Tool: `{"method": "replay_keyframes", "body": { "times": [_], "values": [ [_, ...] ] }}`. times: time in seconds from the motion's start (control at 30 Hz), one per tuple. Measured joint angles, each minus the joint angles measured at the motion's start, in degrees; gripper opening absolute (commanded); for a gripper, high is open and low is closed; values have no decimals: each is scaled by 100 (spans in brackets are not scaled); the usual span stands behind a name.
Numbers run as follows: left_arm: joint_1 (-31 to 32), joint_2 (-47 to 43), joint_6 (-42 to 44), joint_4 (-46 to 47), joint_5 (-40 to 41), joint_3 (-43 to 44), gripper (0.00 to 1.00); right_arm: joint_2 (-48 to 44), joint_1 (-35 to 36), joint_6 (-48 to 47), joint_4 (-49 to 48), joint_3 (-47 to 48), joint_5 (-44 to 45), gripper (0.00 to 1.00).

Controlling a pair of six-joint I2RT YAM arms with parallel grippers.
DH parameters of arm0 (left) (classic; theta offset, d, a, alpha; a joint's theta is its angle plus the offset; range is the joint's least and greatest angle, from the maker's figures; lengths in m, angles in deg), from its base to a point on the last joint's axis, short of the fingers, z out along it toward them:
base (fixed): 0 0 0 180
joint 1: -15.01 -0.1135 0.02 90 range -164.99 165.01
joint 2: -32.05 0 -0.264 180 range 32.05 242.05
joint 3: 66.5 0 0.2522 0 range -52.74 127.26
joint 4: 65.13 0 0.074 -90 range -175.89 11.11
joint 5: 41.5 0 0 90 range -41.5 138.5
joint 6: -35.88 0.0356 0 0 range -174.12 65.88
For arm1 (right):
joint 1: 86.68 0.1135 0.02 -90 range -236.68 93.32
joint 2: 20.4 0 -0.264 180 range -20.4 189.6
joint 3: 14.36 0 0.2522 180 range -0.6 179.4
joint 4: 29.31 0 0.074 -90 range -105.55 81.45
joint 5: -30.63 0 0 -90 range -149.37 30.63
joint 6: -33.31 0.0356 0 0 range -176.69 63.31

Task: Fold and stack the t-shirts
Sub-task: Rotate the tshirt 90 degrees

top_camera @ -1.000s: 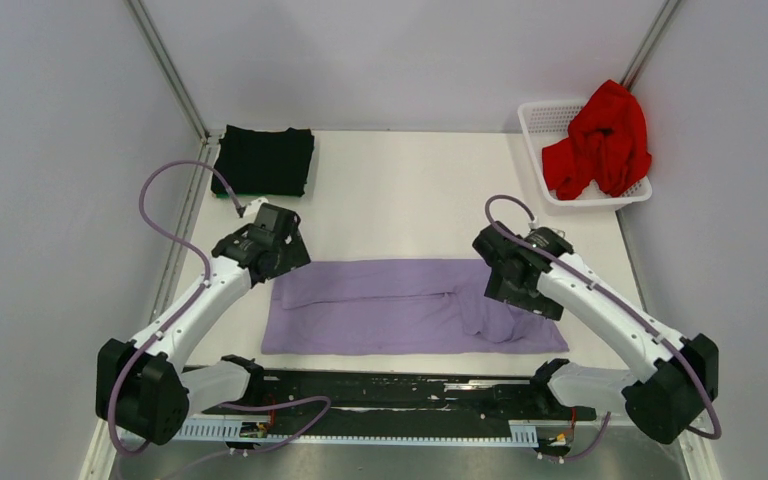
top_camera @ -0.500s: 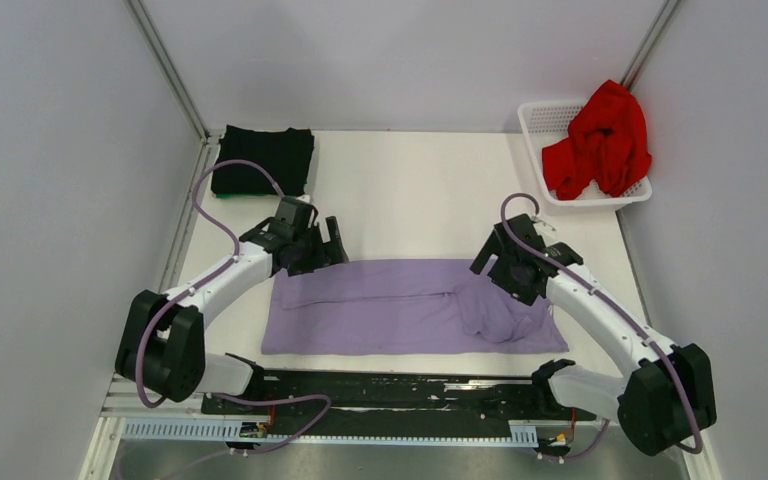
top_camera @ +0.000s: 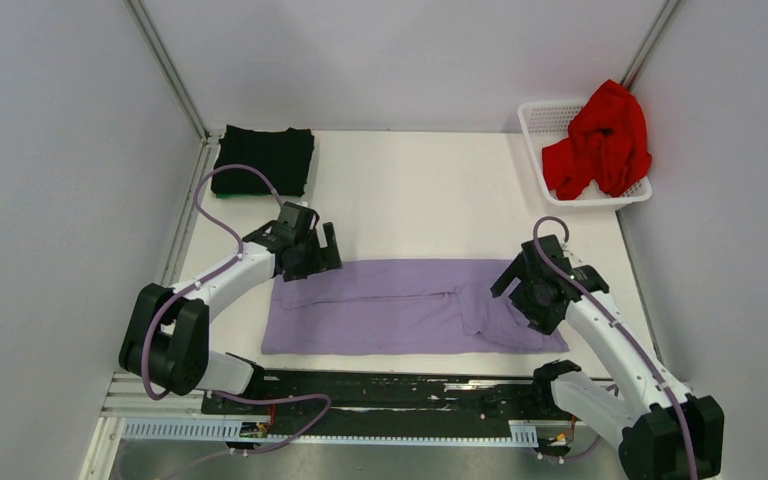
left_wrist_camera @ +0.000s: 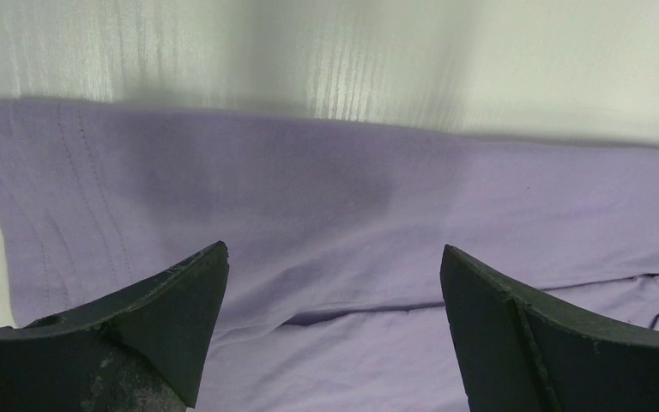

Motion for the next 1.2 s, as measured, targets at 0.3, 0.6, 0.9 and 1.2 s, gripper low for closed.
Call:
{"method": "replay_keyframes", "body": {
  "times": [0.3,0.6,0.9,1.2],
  "values": [
    [2,37,11,164,-254,-52,100,590,-13,-20,-1145,-131,-225,100],
    [0,83,-33,426,-229,-540,100,2804,-391,-109,-2129,302,-326,100],
    [66,-1193,-367,693,-638,-1596,100,4857,-748,-452,-2900,2354,-813,100],
    [905,-1353,-876,1692,-1351,-2107,100,7394,-765,-999,-3414,5654,-1971,100]
  ]
}}
